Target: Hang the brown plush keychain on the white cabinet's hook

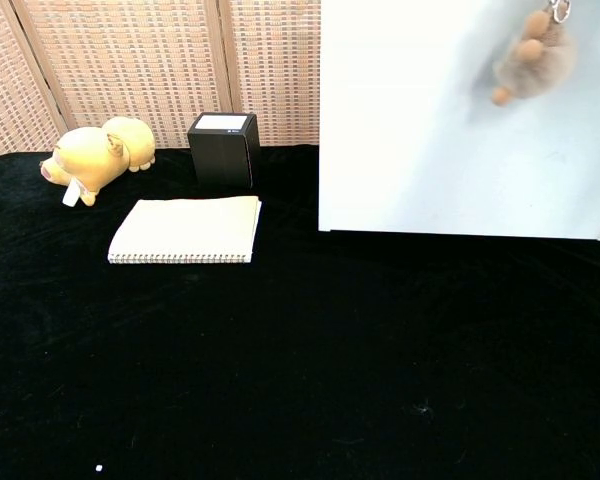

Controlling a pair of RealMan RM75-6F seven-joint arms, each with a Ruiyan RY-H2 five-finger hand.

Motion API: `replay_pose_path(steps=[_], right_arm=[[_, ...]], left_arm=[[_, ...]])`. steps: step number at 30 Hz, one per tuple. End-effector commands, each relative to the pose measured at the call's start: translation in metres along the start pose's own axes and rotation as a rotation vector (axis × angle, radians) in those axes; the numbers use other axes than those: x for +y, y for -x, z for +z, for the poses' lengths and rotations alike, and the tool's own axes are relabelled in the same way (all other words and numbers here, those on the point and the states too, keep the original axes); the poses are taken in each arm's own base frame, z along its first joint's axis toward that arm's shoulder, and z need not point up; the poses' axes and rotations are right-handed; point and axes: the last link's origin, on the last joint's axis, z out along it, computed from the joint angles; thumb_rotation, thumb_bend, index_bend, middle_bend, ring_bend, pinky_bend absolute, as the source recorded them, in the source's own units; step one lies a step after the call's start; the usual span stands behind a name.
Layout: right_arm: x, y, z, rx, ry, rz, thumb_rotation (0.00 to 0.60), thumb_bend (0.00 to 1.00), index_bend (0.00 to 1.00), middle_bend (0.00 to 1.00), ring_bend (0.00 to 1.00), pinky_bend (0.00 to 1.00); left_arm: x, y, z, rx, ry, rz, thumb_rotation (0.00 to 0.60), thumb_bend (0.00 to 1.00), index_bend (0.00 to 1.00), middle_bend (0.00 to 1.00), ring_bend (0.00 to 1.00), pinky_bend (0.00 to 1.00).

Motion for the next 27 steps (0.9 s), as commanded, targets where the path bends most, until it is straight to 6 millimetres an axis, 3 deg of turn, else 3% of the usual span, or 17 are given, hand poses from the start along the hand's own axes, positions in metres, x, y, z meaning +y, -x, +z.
replay_pose_path(steps=[1,12,27], right_arm=[[0.0024,0.0007,-0.0016,-0.001,0.003,-0.006,0.600,0.62,0.71,0.91,0.87,1.00],[0.0108,0.0080,-0.0066,-0.018,0.003,-0.037,0.600,0.62,0.71,0.91,0.87,1.00],[0.0071,0.0101,-0.0048,-0.024,-0.008,-0.064,0.600,0.60,0.70,0.91,0.87,1.00]], left_arm=[[0.0002,0.0001,0.0000,0.000,0.000,0.000,0.600,0.00,0.00,0.00,0.00,0.00],[0.0005,0.0002,-0.0006,0.000,-0.001,0.001,0.600,0.00,0.00,0.00,0.00,0.00],[0.0002,-0.0006,-0.0012,0.002,0.001,-0.001,0.600,0.00,0.00,0.00,0.00,0.00]])
